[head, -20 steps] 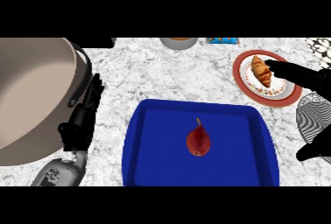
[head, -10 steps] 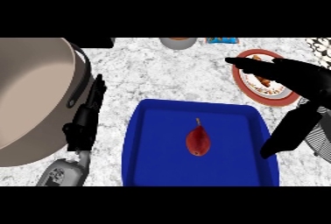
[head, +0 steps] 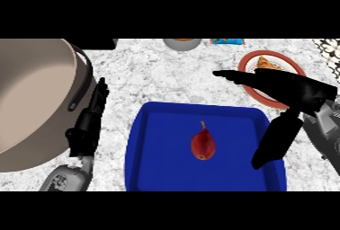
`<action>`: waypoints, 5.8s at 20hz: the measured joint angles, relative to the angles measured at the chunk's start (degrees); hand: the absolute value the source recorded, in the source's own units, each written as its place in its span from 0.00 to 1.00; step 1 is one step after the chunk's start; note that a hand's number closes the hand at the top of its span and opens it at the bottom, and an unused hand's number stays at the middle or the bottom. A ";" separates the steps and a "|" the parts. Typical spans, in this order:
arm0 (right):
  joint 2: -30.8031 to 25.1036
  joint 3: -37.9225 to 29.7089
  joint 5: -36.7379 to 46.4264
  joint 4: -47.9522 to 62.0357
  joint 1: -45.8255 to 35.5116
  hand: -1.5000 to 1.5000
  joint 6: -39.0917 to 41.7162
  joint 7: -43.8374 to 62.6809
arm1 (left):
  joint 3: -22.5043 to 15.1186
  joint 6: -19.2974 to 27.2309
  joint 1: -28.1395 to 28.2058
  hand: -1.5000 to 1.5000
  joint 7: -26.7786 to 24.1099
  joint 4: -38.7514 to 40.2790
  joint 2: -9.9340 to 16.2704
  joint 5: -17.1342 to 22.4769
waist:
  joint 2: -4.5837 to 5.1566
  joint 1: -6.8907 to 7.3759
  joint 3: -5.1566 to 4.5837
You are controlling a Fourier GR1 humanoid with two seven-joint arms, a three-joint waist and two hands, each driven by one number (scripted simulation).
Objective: Pick the pear from the tray and place it in the tiered basket
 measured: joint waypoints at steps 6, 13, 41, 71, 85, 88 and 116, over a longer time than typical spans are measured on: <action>0.13 2.31 1.83 0.11 1.00 0.00 0.89 0.72 | 1.34 -0.99 -1.26 0.50 0.54 0.20 -0.35 -0.32 | -0.02 -0.20 0.02; -0.28 4.23 7.21 -1.28 3.37 0.00 2.57 -0.08 | 2.11 -1.95 0.25 0.50 0.58 -1.00 -0.53 -1.08 | -0.02 -0.19 0.03; 10.39 1.73 36.44 5.84 11.86 0.00 10.69 -13.41 | 5.75 -5.60 -0.23 0.50 1.83 -1.10 -4.47 -5.17 | 0.05 -0.18 0.06; 23.77 -2.38 54.16 20.51 11.93 0.00 11.34 -26.22 | 8.94 -9.20 0.71 0.50 1.30 -1.96 -7.81 -8.63 | 0.03 -0.13 0.03; 27.88 -3.10 58.92 21.91 15.08 0.00 9.60 -28.85 | 9.83 -10.22 1.60 0.50 1.30 -2.49 -8.39 -9.11 | 0.03 -0.18 0.05; 27.63 -3.31 59.49 20.76 17.29 0.00 8.66 -30.44 | 9.67 -9.84 1.69 0.50 0.94 -2.13 -8.97 -9.69 | 0.03 -0.23 0.05; -17.06 -2.58 78.19 11.27 43.30 1.00 -34.66 -76.83 | 13.97 -9.19 5.36 0.50 1.10 -3.89 -7.39 -8.98 | -1.47 -6.87 0.14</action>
